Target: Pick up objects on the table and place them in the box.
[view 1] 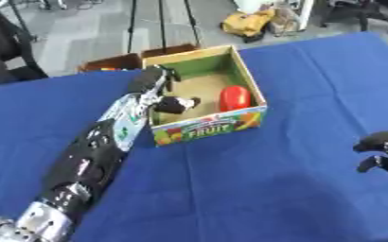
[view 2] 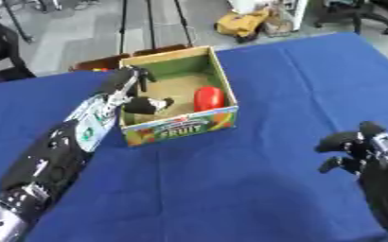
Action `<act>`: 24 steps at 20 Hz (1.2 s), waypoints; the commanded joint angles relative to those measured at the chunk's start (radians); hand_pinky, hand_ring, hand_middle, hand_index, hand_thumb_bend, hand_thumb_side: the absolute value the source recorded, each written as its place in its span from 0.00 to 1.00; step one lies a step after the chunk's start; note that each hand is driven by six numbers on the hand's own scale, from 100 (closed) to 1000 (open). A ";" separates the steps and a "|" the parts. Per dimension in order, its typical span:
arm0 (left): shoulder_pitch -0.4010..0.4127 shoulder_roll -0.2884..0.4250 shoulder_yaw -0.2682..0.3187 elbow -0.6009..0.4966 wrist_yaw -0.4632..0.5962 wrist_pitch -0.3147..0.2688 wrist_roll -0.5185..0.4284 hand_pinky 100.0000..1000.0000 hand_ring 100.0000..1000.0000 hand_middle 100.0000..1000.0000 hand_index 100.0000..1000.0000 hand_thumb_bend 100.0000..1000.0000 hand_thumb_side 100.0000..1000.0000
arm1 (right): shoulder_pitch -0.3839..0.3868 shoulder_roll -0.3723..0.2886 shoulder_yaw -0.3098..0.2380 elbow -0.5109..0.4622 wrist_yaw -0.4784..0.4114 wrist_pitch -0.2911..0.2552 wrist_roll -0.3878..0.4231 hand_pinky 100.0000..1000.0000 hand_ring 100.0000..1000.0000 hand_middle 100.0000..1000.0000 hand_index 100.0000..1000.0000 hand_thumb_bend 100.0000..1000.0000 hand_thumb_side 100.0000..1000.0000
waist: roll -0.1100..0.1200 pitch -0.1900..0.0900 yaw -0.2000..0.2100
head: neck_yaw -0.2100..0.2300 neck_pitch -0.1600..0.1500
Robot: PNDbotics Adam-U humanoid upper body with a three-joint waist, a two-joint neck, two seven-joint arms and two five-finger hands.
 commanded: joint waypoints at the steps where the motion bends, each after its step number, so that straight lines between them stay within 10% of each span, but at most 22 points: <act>1: -0.002 0.048 -0.004 -0.109 0.072 -0.011 0.025 0.42 0.33 0.40 0.71 0.60 0.53 | -0.003 -0.017 -0.009 -0.013 0.003 -0.004 -0.002 0.39 0.61 0.54 0.55 0.00 0.98 | -0.014 -0.024 0.007 | -0.010 0.000; 17: 0.251 0.066 0.035 -0.480 0.340 -0.121 0.160 0.42 0.32 0.38 0.68 0.60 0.59 | 0.006 -0.019 -0.046 -0.016 0.008 -0.015 -0.036 0.39 0.61 0.54 0.55 0.00 0.98 | -0.037 -0.011 0.144 | -0.093 0.004; 24: 0.419 0.046 0.044 -0.642 0.444 -0.072 0.152 0.42 0.31 0.38 0.68 0.60 0.60 | 0.005 -0.018 -0.045 -0.017 0.010 -0.014 -0.037 0.39 0.61 0.54 0.55 0.00 0.98 | -0.040 -0.009 0.148 | -0.093 0.010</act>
